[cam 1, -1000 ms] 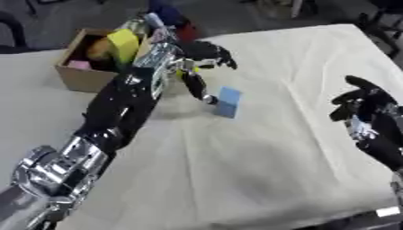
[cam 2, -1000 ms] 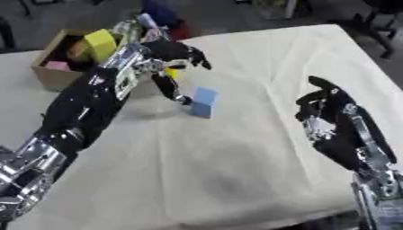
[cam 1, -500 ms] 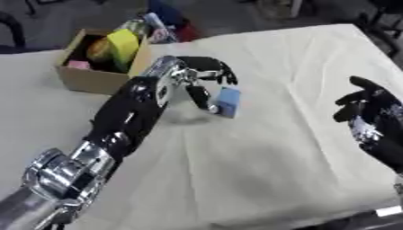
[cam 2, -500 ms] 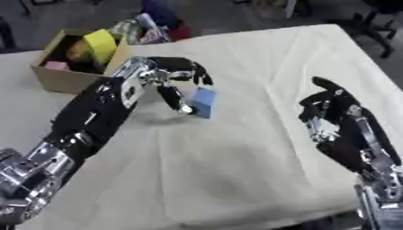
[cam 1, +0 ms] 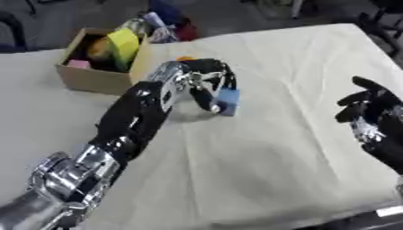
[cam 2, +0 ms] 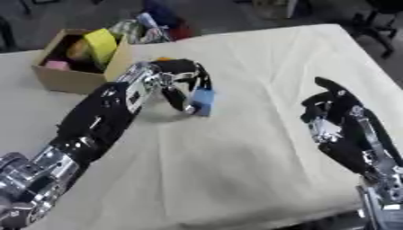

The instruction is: Pick up objects on the table and place them in the box.

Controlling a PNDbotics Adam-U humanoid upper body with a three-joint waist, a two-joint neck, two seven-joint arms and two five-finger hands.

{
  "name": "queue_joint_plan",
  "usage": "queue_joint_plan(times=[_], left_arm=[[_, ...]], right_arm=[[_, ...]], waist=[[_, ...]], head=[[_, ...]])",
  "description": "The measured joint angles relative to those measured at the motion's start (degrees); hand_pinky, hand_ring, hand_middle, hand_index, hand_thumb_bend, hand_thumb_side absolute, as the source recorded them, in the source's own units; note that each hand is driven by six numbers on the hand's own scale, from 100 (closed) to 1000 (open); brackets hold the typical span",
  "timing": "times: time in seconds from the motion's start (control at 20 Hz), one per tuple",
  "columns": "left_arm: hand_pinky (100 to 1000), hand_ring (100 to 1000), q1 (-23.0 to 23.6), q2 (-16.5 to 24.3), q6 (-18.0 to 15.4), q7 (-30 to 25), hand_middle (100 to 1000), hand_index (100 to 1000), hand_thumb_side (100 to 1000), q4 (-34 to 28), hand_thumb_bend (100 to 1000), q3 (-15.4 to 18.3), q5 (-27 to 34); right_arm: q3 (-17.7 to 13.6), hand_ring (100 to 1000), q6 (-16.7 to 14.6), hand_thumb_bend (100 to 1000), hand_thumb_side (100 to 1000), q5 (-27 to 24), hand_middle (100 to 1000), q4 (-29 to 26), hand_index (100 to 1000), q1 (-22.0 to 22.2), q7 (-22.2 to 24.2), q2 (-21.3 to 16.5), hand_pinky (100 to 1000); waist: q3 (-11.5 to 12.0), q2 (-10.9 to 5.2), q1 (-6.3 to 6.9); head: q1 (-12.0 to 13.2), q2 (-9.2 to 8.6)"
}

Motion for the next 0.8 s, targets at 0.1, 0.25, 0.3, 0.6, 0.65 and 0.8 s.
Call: queue_joint_plan(times=[0.1,0.25,0.3,0.6,0.65,0.8], left_arm=[[602,460,-0.4,1.7,0.6,1.7,454,640,100,-2.3,239,0.4,1.7],[611,465,-1.1,5.3,3.0,4.0,457,644,100,-6.0,292,1.7,3.7],[611,465,-1.2,6.5,4.4,4.9,458,644,100,-6.9,302,2.3,3.8],[616,475,-1.0,12.9,17.9,11.0,468,652,100,-6.1,340,7.6,-0.4],[619,478,-0.7,13.6,20.5,12.0,471,655,100,-4.9,344,8.4,-1.5],[633,491,-0.2,14.5,26.7,14.3,484,663,100,-1.3,380,10.1,-4.4]], right_arm=[[0.0,552,0.1,100,462,0.0,607,0.0,918,0.0,-0.1,0.0,565],[0.0,552,0.1,100,461,0.0,607,0.0,918,0.1,-0.2,0.0,565],[0.0,552,0.1,100,461,0.0,608,0.0,918,0.1,-0.2,0.0,565],[-0.1,552,0.2,100,459,0.1,608,0.0,918,0.6,-0.2,-0.1,565],[-0.2,552,0.2,100,459,0.1,608,0.0,918,0.6,-0.3,-0.1,565],[-0.4,552,0.3,100,460,0.1,608,0.0,918,0.6,-0.3,-0.1,565]], waist=[[0.5,0.0,0.0],[1.6,0.0,0.0],[1.9,0.0,0.0],[3.0,-0.06,0.0],[3.2,-0.06,0.0],[3.5,-0.06,0.0]], head=[[-0.1,0.0],[-0.4,0.0],[-0.5,0.0],[-1.1,0.0],[-1.2,0.0],[-1.2,0.0]])
